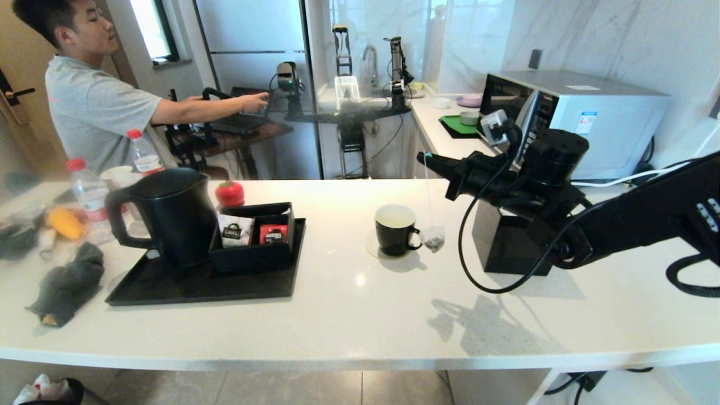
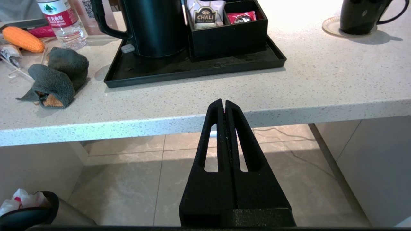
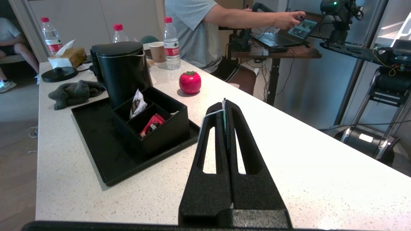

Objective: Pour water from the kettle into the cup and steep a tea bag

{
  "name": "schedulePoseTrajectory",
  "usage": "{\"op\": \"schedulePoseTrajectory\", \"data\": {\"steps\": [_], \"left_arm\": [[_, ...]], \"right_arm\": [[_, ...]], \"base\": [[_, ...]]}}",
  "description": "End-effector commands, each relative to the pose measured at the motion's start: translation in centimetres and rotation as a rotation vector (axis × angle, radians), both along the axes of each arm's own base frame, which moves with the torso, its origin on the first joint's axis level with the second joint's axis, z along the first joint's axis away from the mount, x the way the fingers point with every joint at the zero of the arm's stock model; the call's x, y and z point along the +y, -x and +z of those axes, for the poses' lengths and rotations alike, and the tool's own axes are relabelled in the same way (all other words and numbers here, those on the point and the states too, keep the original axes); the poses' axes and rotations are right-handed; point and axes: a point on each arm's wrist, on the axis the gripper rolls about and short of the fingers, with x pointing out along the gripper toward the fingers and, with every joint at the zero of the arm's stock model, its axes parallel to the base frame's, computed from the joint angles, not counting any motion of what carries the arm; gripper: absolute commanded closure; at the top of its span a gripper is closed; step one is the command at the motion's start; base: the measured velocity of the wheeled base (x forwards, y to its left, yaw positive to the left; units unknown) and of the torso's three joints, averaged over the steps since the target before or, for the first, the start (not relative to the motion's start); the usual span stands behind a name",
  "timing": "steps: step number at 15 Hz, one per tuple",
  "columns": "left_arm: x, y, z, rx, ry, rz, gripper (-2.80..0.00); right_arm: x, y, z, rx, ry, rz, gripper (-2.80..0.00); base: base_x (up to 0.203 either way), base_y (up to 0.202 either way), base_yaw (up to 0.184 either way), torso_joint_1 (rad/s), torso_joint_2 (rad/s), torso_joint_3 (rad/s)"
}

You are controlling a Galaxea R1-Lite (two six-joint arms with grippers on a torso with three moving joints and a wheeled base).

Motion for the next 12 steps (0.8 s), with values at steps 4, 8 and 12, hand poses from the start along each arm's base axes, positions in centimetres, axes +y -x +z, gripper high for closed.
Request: {"op": "schedulePoseTrajectory", "data": {"steps": [4, 8, 12], "left_arm": [[0.0, 0.0, 0.0, 0.0, -0.001, 0.0, 0.0], [0.0, 0.0, 0.0, 0.0, -0.001, -0.001, 0.0], [0.0, 0.0, 0.0, 0.0, -0.001, -0.002, 0.0]], "right_arm": [[0.6, -1.7, 0.5, -0.022, -0.009, 0.008, 0.0], [2.0, -2.1, -1.0, 0.015, 0.004, 0.032, 0.0], [3.0, -1.6, -3.2, 0.046, 0.017, 0.057, 0.0]], "base": [[0.0, 0.0, 0.0, 0.0, 0.0, 0.0], [0.0, 0.0, 0.0, 0.0, 0.0, 0.0], [0.0, 0.0, 0.0, 0.0, 0.0, 0.0]]}}
